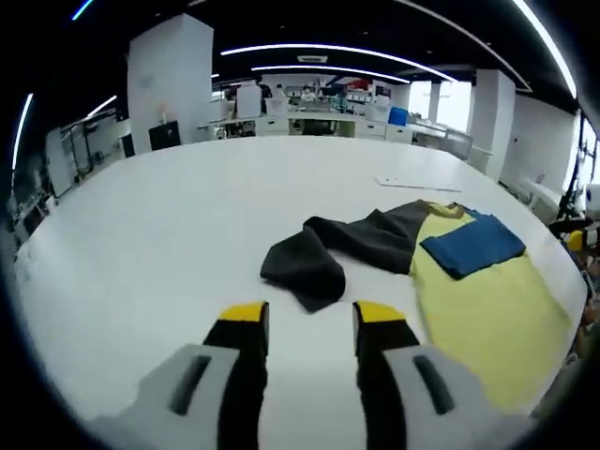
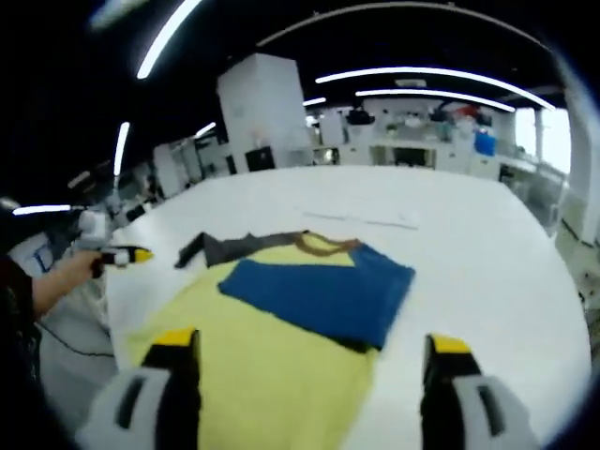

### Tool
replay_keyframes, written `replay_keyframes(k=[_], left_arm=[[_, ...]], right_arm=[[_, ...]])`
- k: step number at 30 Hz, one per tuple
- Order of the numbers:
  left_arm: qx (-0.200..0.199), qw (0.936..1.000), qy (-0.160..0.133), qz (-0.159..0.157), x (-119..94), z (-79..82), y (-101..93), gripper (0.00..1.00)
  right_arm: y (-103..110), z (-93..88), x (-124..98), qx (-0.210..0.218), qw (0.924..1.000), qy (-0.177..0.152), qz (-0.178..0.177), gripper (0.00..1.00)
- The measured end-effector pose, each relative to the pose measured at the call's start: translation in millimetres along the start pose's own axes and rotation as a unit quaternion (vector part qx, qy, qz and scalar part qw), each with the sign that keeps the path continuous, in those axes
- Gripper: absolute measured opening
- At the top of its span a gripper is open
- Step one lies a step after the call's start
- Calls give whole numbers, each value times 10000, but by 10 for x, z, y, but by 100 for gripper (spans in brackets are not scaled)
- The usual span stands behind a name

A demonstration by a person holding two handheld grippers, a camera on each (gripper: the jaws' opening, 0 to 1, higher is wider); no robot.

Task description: Fold the garment on the visible template until the final outline fits inside the template.

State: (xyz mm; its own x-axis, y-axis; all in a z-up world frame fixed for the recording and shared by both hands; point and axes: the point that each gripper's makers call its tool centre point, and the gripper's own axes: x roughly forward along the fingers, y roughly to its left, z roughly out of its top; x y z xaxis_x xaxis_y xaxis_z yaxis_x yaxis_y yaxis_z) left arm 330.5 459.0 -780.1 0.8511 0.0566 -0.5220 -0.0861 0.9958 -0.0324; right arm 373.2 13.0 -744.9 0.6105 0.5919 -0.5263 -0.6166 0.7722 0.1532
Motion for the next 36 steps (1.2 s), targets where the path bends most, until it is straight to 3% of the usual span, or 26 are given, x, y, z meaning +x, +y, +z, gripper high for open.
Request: replay_keyframes(k=[9,13,18,24,29,36], left_arm=[[-298,9990,320,13,267,-218,0,23],[-332,9988,353,32,371,-236,10,20],[-359,9985,381,177,498,-196,70,19],[-378,9982,442,151,541,-224,-46,14],[-440,9961,721,239,584,-346,-80,7],[-668,9950,636,373,606,-308,-30,4]], right_arm=[[207,-65,-157,-253,9994,-26,223,99],[253,-74,-215,-491,9985,-61,243,99],[290,-127,-244,-500,9983,-67,305,99],[291,-149,-266,-567,9980,-114,267,99],[269,-151,-281,-617,9978,-119,218,99],[253,-236,-304,-696,9975,2,126,99]])
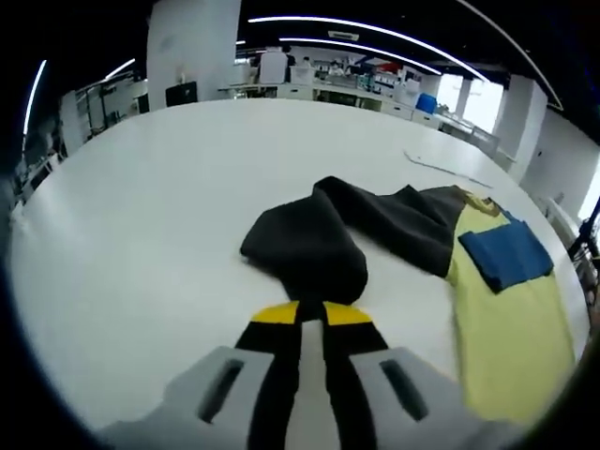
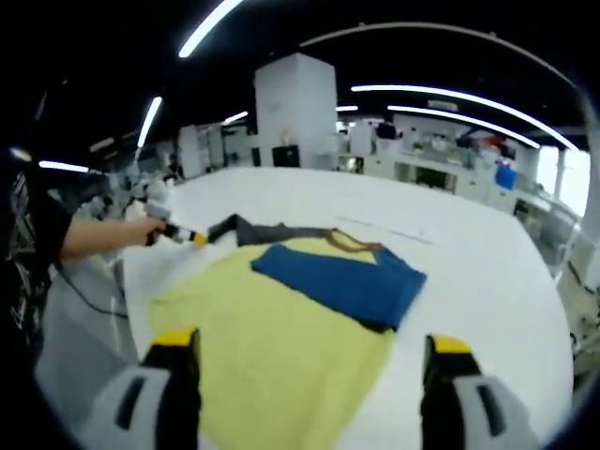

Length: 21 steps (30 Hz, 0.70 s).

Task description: Fold the garment on the visible template until the final outline fits inside the template.

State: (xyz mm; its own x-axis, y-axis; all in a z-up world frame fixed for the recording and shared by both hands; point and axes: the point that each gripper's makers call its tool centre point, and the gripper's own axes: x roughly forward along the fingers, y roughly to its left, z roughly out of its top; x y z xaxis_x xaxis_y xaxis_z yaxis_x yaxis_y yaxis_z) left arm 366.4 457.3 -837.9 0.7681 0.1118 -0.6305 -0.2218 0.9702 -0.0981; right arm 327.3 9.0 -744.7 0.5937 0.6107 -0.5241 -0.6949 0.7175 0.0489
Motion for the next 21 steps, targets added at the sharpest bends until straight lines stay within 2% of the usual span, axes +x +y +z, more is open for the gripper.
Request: replay_keyframes(k=[3,10,15,18,21], left_arm=[[18,10000,-7,9,-8,-7,3,0],[167,9998,-66,-46,-76,-18,27,0],[166,9998,-143,-23,-238,-33,68,0],[247,9995,-181,52,-275,11,158,0],[274,9994,-191,115,-266,42,354,0]], right_arm=[[24,-24,3,-4,10000,23,13,99],[36,-14,-2,-20,10000,6,8,99],[44,7,-11,-41,10000,11,-5,99],[47,11,-17,-75,10000,11,2,99],[72,29,-20,-92,10000,-11,26,99]])
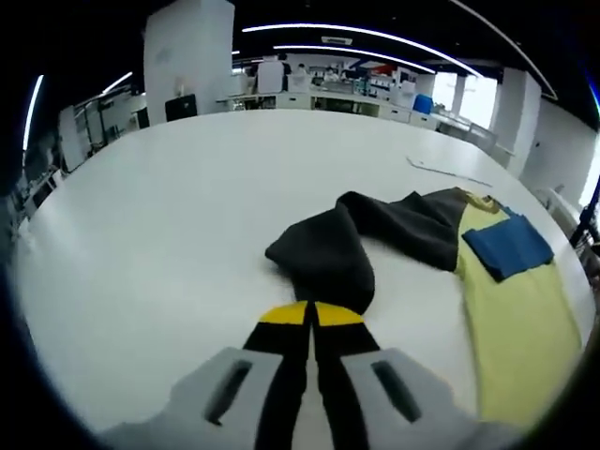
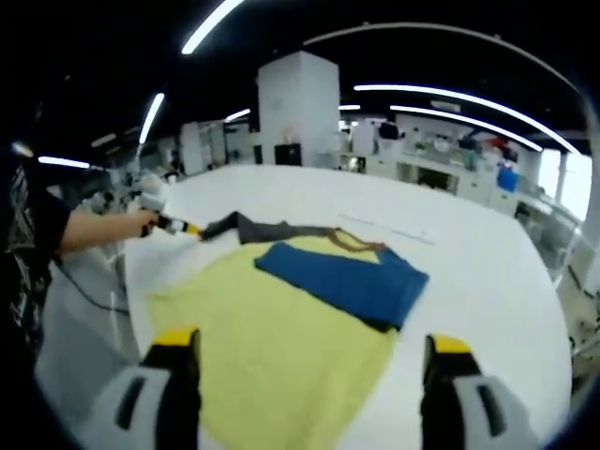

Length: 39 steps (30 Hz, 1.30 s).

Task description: Fold the garment on the visible template until the final outline fits inside the template.

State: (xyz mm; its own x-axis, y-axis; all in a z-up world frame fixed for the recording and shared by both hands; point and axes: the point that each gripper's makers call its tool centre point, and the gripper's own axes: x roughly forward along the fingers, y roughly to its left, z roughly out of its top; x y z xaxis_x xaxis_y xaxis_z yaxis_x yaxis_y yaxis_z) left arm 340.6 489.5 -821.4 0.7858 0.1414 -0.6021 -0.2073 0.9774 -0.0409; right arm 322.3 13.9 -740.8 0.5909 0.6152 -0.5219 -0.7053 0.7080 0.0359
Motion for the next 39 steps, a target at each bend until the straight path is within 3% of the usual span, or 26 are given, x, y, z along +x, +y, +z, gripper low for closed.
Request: replay_keyframes(k=[11,21,24,26,29,35,39], left_arm=[[17,9995,-67,292,-75,40,372,0],[-63,9999,28,123,-96,-57,261,1],[-45,9999,74,52,-71,-76,235,18],[-35,9998,186,-22,-44,-110,190,20],[108,9995,304,-26,60,-146,203,20],[160,9983,562,-22,18,-232,167,13],[62,9987,505,-76,48,-184,152,9]], right_arm=[[52,-29,-14,-101,9999,118,16,99],[63,-64,-30,-52,9998,166,2,99],[59,-67,-33,-34,9998,169,-25,99],[56,-77,-32,-17,9998,172,-38,99],[51,-95,-35,-9,9998,204,-80,99],[39,-120,-45,10,9997,230,-113,99],[16,-142,-50,25,9995,255,-170,99]])
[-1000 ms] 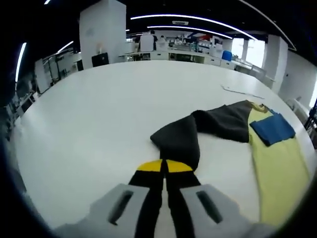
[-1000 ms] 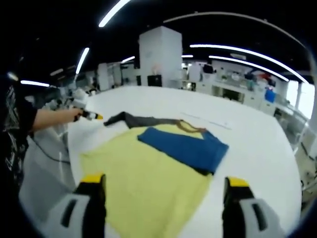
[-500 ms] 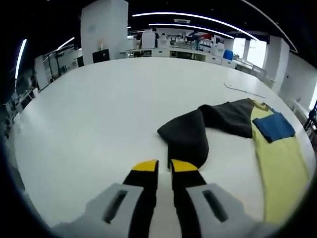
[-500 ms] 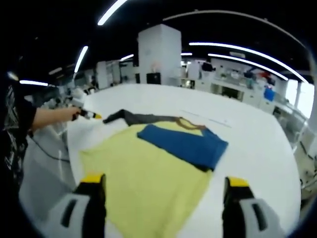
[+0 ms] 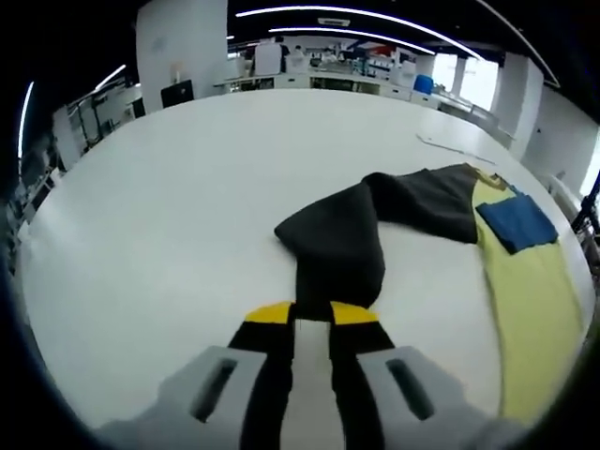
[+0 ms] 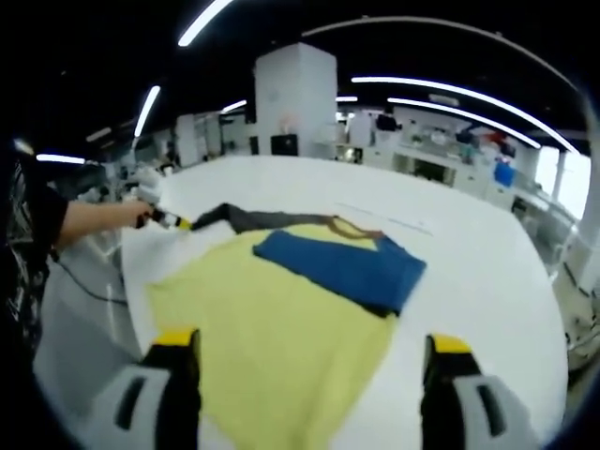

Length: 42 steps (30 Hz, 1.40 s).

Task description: Fold the garment on the visible template until the final outline fits inside the template.

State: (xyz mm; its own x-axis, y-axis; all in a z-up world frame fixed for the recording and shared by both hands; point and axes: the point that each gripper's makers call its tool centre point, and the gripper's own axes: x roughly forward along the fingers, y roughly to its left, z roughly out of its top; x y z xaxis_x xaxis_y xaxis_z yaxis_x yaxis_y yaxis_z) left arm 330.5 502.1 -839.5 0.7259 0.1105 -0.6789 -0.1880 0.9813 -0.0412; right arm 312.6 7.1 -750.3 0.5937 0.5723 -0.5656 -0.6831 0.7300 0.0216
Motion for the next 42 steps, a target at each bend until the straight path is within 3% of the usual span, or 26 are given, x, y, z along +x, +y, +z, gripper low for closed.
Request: replay_keyframes(k=[4,18,22,31,32,37,42], left_arm=[[-21,10000,-95,-13,-16,37,2,1],[-73,9987,-343,373,-211,56,245,0],[-184,9977,-381,536,-219,63,442,0],[-692,9915,-440,1015,-336,-11,638,0],[-697,9899,-480,1140,-350,-7,683,0],[-718,9890,-496,1193,-326,-8,750,0],[-399,9902,-480,1250,-241,12,845,0]], right_arm=[[14,-18,-3,19,10000,12,15,99],[77,-65,25,0,9999,85,92,99],[75,-57,21,-9,9999,79,87,99],[94,-60,21,-36,9998,140,107,99],[97,-57,19,-36,9998,138,111,99],[106,-52,14,-53,9998,133,124,99],[116,-59,-5,-64,9998,148,142,99]])
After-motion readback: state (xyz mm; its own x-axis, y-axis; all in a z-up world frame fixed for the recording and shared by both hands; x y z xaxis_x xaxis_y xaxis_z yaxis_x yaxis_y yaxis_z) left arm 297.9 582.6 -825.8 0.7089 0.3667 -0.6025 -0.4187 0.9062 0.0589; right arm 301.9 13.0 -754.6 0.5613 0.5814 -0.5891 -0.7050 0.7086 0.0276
